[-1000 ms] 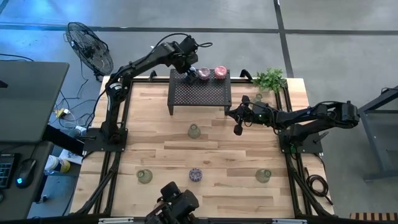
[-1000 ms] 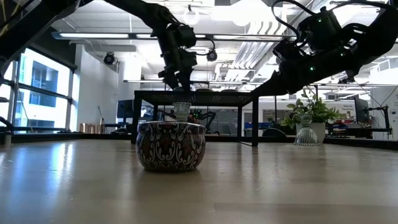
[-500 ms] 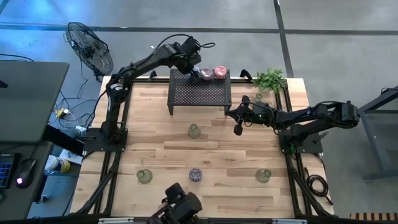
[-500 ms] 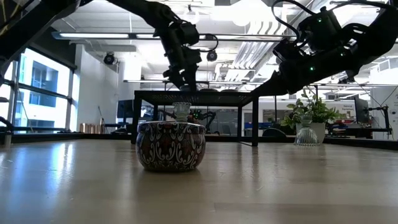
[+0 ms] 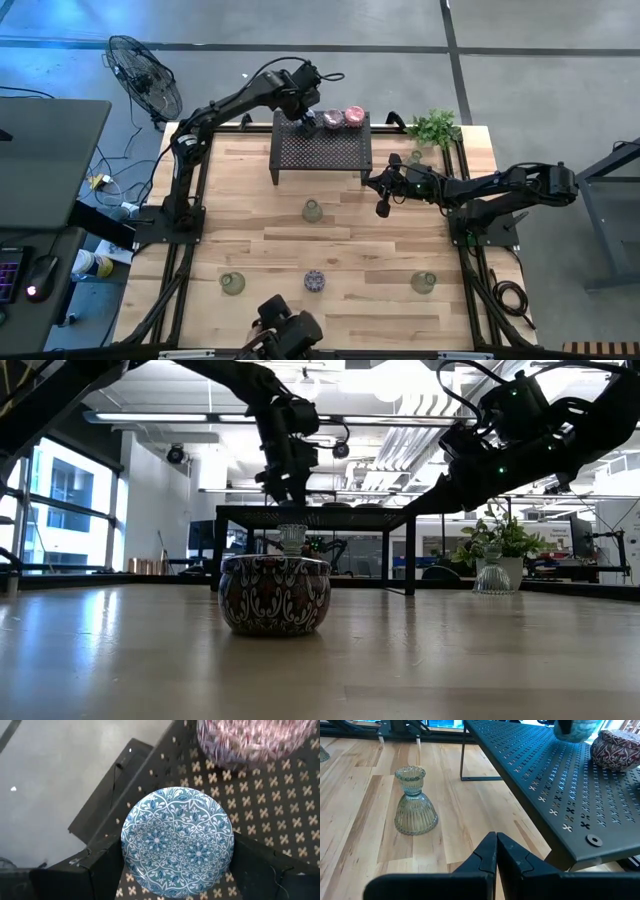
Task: Pick & Place candle stick holders
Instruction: Align the blue scented candle with the other scented candle on the shelf
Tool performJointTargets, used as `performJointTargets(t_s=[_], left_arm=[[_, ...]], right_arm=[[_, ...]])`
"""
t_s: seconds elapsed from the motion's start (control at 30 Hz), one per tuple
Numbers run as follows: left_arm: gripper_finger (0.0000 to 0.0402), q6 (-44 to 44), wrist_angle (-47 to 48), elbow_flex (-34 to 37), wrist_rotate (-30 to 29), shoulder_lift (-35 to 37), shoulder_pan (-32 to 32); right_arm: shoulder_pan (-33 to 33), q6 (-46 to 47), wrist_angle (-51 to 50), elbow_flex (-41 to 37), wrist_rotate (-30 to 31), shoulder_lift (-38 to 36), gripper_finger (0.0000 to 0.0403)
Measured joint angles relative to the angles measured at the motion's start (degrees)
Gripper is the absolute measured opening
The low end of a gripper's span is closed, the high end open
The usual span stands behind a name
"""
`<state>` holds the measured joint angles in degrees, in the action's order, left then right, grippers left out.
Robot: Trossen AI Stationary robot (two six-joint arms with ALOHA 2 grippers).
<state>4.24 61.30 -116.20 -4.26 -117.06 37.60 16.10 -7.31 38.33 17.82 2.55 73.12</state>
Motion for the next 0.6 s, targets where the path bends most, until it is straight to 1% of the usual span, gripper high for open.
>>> performJointTargets(t_s=[0.27,0.6], left_arm=[[0.0296,0.01,-3.7,0.0,1.99,0.01,0.27],[0.0296,0.03,-3.55,0.02,0.69,-0.1,0.26]], right_arm=[[-0.02,0.02,0.0,0.0,-0.39,0.0,0.0001],[-0.01,0.02,0.02,0.0,-0.42,0.0,0.0001]])
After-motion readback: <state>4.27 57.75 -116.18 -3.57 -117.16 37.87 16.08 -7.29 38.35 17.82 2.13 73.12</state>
